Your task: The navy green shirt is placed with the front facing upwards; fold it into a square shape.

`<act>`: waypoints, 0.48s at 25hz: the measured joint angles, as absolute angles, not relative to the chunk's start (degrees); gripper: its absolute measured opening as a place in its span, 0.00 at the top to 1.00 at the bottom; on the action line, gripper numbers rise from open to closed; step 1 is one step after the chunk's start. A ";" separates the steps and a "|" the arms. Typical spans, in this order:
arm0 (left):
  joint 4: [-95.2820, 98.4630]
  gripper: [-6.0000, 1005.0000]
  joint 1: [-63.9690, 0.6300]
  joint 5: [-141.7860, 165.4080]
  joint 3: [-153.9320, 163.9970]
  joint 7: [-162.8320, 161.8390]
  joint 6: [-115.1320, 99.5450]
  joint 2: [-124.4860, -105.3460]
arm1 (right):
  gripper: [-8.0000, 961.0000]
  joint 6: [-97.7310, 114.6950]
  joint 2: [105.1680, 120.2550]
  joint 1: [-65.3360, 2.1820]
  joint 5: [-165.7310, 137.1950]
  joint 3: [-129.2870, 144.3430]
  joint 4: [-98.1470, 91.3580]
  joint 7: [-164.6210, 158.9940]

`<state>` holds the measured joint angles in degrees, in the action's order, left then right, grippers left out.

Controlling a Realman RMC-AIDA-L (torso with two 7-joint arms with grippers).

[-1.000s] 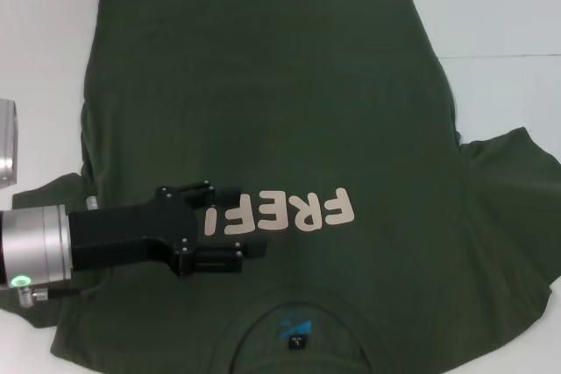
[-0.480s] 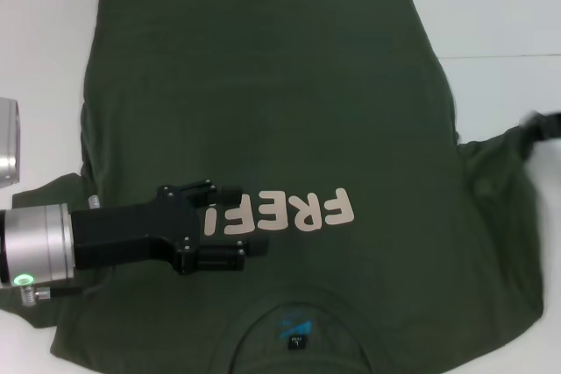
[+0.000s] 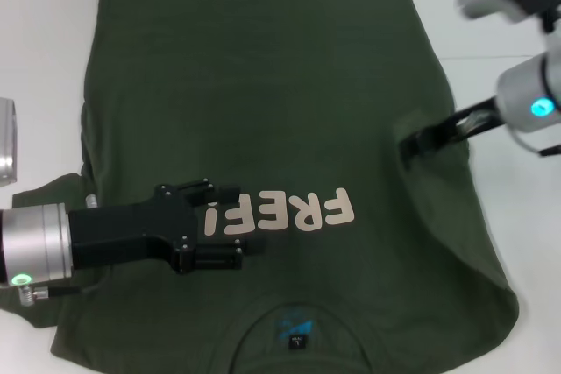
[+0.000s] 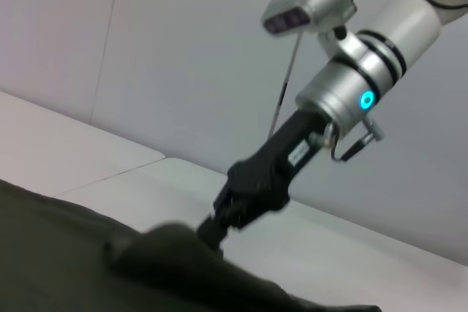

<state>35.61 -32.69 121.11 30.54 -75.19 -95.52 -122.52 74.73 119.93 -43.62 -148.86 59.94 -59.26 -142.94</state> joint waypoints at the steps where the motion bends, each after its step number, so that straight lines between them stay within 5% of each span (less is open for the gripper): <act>1: 35.63 0.10 -32.65 121.11 30.51 -75.20 -95.58 -122.52 | 0.97 74.16 119.95 -43.94 -148.67 60.86 -58.05 -142.93; 12: 35.44 0.10 -32.50 121.11 30.50 -75.30 -95.45 -122.52 | 0.97 69.97 119.93 -44.27 -145.93 62.91 -51.37 -141.57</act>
<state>35.44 -32.50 121.11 30.50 -75.30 -95.45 -122.52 69.97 119.93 -44.27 -145.93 62.91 -51.37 -141.57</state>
